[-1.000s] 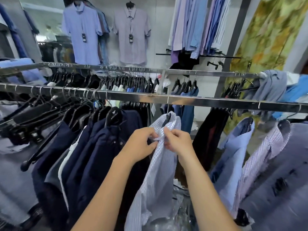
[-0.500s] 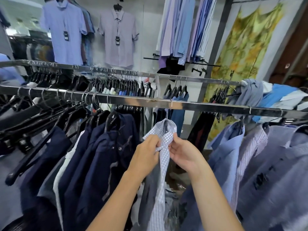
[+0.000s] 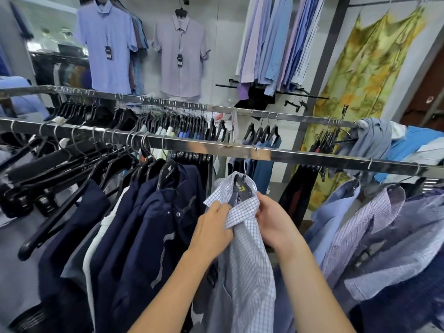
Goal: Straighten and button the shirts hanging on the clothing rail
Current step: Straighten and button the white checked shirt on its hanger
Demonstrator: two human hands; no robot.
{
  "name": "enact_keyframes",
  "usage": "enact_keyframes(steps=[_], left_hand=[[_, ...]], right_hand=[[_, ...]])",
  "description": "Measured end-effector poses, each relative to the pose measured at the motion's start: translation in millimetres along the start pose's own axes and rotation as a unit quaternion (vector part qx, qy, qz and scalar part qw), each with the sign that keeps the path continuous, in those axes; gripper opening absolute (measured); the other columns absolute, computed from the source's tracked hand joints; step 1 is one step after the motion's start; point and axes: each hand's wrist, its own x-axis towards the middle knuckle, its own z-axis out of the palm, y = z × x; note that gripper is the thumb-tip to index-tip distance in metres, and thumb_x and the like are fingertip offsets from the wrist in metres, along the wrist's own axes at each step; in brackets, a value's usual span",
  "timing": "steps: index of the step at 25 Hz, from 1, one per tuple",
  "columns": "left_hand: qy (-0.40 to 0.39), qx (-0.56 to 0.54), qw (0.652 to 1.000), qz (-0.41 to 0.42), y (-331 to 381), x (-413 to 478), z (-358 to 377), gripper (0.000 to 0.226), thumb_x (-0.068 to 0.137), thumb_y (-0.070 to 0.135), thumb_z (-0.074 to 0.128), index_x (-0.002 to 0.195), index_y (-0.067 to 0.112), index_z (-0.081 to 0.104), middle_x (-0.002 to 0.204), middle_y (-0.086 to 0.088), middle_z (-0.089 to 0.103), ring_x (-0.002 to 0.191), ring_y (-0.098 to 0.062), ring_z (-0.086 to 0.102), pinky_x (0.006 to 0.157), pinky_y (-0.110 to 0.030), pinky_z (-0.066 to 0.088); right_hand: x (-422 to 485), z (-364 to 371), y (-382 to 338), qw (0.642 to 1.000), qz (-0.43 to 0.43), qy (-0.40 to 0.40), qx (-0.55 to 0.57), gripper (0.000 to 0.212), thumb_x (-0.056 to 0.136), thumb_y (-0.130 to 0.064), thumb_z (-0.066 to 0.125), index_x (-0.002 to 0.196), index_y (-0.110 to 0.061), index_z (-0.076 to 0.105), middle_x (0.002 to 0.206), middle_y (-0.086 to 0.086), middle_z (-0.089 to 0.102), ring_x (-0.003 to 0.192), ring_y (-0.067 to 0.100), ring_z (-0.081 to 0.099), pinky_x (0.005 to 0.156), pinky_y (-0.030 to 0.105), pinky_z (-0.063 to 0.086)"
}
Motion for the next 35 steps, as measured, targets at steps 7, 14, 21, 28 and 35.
enact_keyframes(steps=[7, 14, 21, 28, 35], left_hand=[[-0.048, -0.148, 0.988, -0.004, -13, 6, 13, 0.032, 0.068, 0.033, 0.075, 0.094, 0.032, 0.056, 0.092, 0.013, 0.048, 0.075, -0.006, 0.05, 0.067, -0.016, 0.043], [-0.136, -0.152, 0.979, -0.015, -24, 34, -17, 0.024, 0.064, 0.035, 0.091, 0.068, 0.023, 0.07, 0.073, 0.01, 0.069, 0.069, -0.007, 0.063, 0.067, -0.022, 0.051], [0.05, -0.175, 0.978, -0.098, -10, 85, -29, 0.016, 0.096, 0.033, 0.06, 0.104, 0.024, 0.071, 0.104, 0.011, 0.07, 0.095, -0.005, 0.063, 0.08, -0.016, 0.045], [-0.034, -0.15, 0.982, -0.111, -1, 133, -9, 0.029, 0.103, 0.035, 0.048, 0.116, 0.019, 0.067, 0.097, 0.005, 0.066, 0.09, -0.012, 0.058, 0.082, -0.024, 0.04], [-0.048, -0.283, 0.941, -0.181, -4, 147, 0, 0.036, 0.101, 0.033, 0.053, 0.069, 0.019, 0.059, 0.07, 0.005, 0.053, 0.07, -0.011, 0.05, 0.068, -0.025, 0.043]], right_hand=[[11, -5, -17, 0.969, -0.074, 0.122, -0.201, 0.027, 0.095, -0.031, 0.063, 0.103, -0.01, 0.077, 0.105, 0.017, 0.076, 0.093, 0.026, 0.072, 0.088, 0.042, 0.057], [36, 2, -41, 0.934, -0.098, 0.136, -0.316, 0.027, 0.094, -0.036, 0.067, 0.101, -0.012, 0.077, 0.086, 0.005, 0.077, 0.072, 0.017, 0.069, 0.055, 0.022, 0.05], [65, 9, -57, 0.896, -0.16, 0.144, -0.387, 0.023, 0.09, -0.04, 0.07, 0.077, -0.023, 0.078, 0.091, 0.02, 0.076, 0.081, 0.027, 0.072, 0.083, 0.044, 0.061], [82, -1, -62, 0.902, -0.137, 0.152, -0.38, 0.018, 0.082, -0.037, 0.077, 0.082, -0.02, 0.081, 0.082, 0.011, 0.078, 0.089, 0.033, 0.075, 0.083, 0.051, 0.062], [78, -5, -61, 0.968, -0.065, 0.1, -0.22, 0.016, 0.096, -0.005, 0.062, 0.104, -0.004, 0.076, 0.1, 0.014, 0.078, 0.088, 0.022, 0.071, 0.082, 0.035, 0.06]])
